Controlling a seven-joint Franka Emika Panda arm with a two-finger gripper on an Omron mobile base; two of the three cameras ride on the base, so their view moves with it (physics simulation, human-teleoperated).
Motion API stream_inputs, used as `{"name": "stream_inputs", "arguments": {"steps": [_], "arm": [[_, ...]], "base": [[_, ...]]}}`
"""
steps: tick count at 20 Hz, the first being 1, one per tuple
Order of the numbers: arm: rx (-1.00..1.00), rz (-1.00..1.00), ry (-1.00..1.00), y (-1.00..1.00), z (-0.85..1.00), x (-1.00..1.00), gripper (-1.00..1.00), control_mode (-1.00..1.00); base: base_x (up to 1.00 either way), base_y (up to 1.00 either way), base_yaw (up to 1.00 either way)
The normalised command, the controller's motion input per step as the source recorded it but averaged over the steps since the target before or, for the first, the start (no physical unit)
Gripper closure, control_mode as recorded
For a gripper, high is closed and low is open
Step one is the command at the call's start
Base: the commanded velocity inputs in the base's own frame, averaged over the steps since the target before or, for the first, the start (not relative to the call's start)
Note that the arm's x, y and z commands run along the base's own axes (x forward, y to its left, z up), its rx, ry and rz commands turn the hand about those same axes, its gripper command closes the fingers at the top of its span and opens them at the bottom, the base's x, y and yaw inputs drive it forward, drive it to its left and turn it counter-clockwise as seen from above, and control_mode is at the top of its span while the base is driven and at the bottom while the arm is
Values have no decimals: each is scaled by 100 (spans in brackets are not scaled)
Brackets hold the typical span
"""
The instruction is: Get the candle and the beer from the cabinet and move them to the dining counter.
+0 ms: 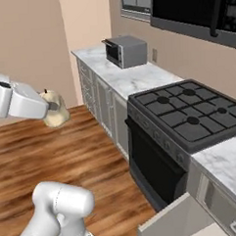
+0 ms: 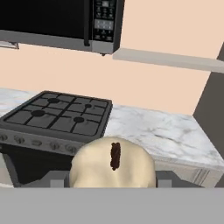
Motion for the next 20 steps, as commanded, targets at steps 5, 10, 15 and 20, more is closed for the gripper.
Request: {"name": "stream_inputs", "arguments": {"steps": [5, 10, 15, 20], "arm": [[0, 0, 0, 0, 0, 0, 100, 100], [0, 0, 0, 0, 0, 0, 100, 100], [0, 0, 0, 0, 0, 0, 100, 100], [0, 0, 0, 0, 0, 0, 100, 100]], "base": [[-10, 6, 40], [-45, 24, 46], [-35, 47, 53], [-19, 51, 49]]}}
